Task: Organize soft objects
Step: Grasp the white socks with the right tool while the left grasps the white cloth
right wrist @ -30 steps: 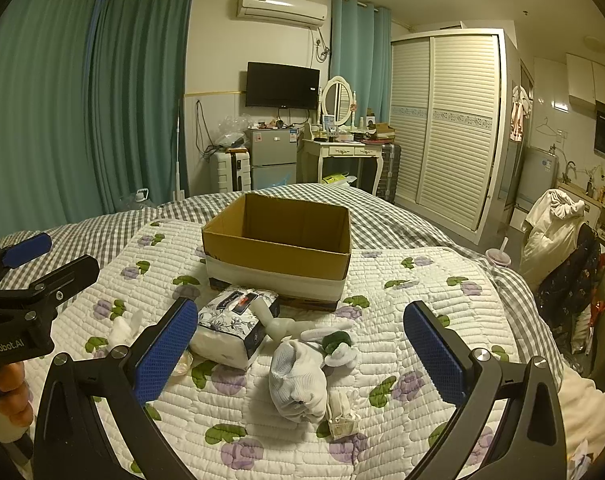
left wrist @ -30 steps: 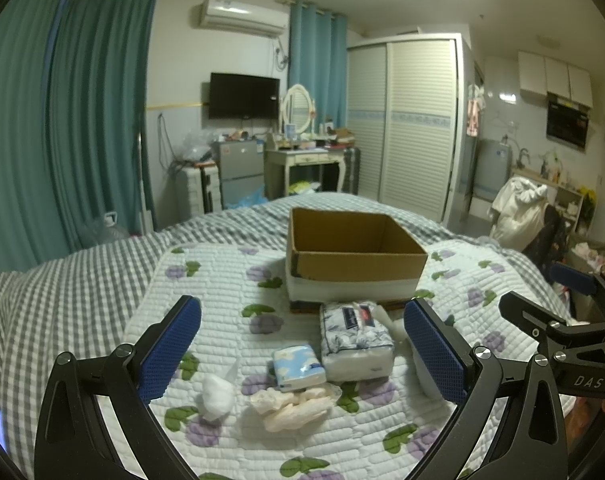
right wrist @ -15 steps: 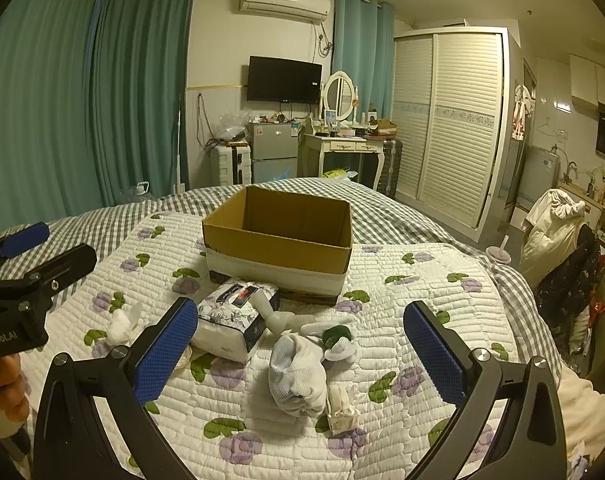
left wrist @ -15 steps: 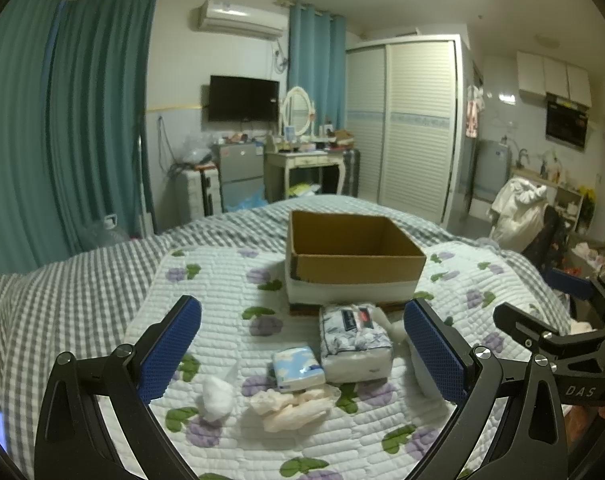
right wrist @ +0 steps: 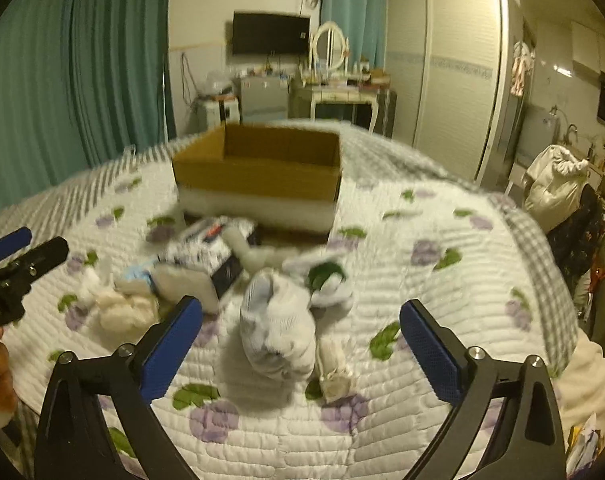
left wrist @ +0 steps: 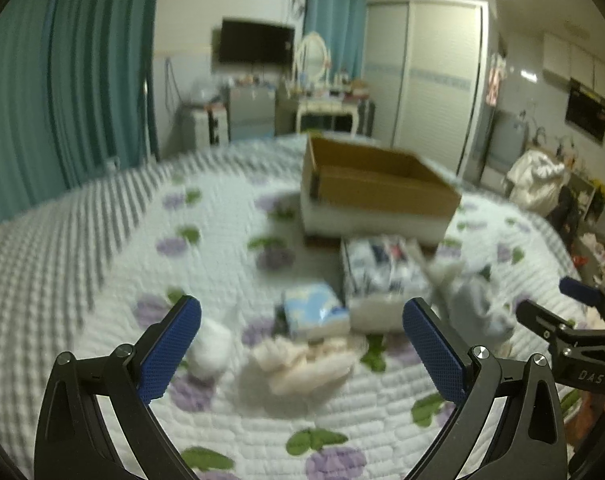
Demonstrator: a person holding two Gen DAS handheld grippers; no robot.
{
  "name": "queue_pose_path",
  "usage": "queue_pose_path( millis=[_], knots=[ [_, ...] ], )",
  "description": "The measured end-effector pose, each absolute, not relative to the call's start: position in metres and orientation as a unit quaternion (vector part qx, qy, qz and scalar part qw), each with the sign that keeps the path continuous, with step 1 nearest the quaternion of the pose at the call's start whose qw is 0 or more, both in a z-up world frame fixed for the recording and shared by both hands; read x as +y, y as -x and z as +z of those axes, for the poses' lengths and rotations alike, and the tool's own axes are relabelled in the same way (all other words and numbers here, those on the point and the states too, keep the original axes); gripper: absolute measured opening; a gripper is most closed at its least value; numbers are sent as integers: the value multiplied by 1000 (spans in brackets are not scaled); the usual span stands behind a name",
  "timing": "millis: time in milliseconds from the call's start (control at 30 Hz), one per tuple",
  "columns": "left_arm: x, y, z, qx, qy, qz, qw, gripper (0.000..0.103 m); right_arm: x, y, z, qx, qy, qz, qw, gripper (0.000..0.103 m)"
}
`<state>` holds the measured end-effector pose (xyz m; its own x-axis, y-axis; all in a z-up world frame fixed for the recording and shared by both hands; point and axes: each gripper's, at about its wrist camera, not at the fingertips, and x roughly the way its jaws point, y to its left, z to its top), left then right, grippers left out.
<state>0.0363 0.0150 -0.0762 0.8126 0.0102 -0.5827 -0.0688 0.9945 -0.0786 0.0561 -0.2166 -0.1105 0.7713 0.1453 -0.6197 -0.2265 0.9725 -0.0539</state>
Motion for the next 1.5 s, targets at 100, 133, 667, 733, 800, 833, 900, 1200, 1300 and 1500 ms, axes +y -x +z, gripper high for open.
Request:
queue_pose_path(
  millis=[100,133,667,733,800,833,900,1200,1300,1500],
  knots=[
    [9,-43,-103,342,41,19,939,101,-209,-65,-130,345,67,107,930,87],
    [7,-44,-110,352,39,11,935,98,-206,-67,-135,351,65,112,927,86],
    [-6,-78,-156,416,24,-2,909,77,-185,-103,-180,394,98,96,909,51],
    [-1,-81,-156,414,32,-3,910,71,-190,-102,-178,392,89,98,910,45],
    [4,-80,-156,413,34,0,910,55,-193,-100,-176,391,82,101,911,43],
    [6,-80,-156,413,33,2,910,51,-194,-99,-175,392,80,102,911,42],
    [10,-78,-154,409,29,9,912,26,-195,-95,-173,393,81,104,910,41],
    [6,-46,-123,388,34,-12,921,19,-187,-62,-148,373,92,136,913,39],
    [2,-30,-104,370,30,-20,928,19,-190,-50,-135,367,78,153,914,39],
    [1,-15,-61,328,38,-45,943,19,-200,-32,-94,330,50,173,927,39]
  ],
)
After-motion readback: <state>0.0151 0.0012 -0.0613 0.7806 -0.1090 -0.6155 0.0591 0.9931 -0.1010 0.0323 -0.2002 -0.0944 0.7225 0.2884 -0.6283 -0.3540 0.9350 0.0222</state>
